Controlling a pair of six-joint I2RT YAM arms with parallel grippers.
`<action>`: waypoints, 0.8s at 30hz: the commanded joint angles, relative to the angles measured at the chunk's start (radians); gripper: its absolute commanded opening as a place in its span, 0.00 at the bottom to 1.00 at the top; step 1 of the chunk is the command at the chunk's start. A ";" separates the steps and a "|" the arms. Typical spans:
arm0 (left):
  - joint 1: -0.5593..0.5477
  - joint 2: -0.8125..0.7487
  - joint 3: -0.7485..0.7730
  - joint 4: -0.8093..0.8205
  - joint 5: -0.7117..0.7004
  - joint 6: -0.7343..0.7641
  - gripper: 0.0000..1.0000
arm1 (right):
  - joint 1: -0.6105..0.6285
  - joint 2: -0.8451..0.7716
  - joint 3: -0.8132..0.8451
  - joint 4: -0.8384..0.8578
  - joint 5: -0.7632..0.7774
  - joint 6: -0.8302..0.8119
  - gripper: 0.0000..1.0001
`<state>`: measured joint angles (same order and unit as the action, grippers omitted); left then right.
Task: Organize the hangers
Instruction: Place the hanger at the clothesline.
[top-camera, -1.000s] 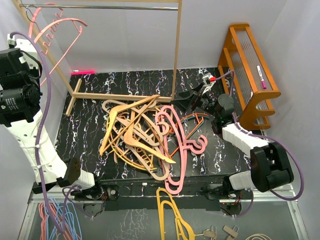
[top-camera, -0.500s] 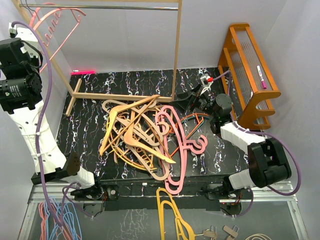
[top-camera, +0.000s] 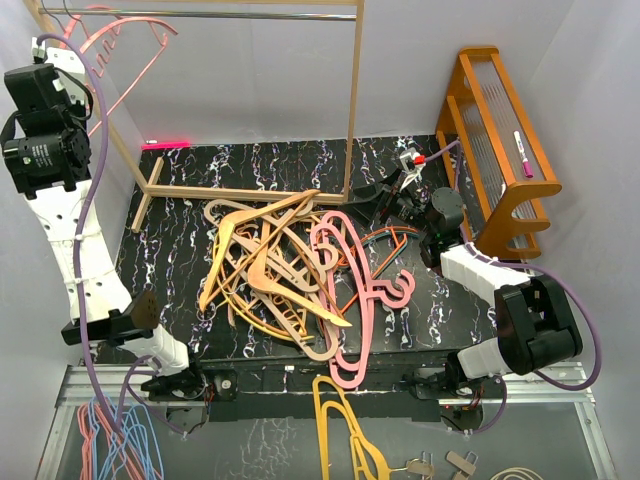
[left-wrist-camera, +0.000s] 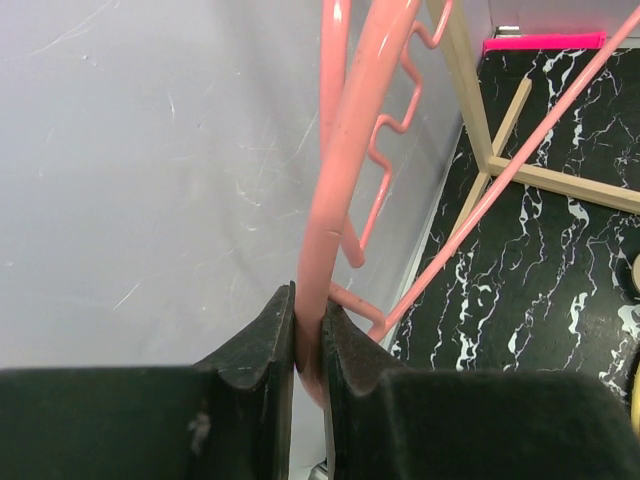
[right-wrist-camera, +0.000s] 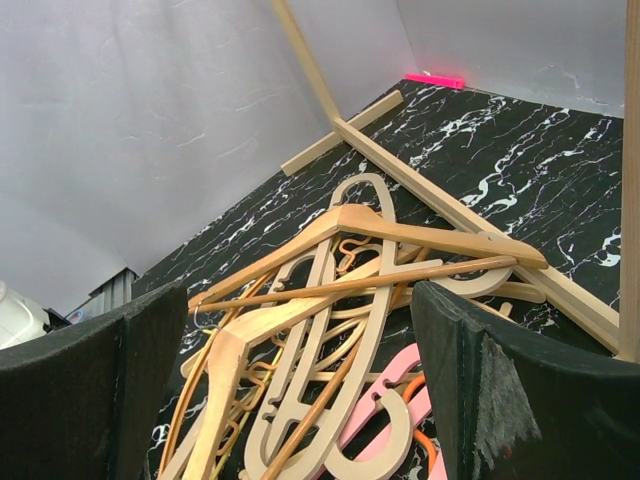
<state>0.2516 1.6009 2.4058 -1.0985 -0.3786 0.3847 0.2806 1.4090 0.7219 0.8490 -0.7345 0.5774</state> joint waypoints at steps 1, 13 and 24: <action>0.003 -0.011 0.001 0.095 0.005 -0.016 0.00 | 0.003 -0.020 0.005 0.072 -0.016 -0.017 0.98; 0.005 0.025 -0.029 0.186 -0.021 -0.003 0.00 | 0.004 0.006 0.005 0.102 -0.035 0.010 0.99; 0.017 0.106 -0.004 0.201 -0.025 -0.006 0.00 | 0.003 0.013 0.016 0.090 -0.046 0.015 0.99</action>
<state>0.2554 1.6848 2.3692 -0.9424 -0.3855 0.4007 0.2806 1.4197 0.7219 0.8879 -0.7670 0.5892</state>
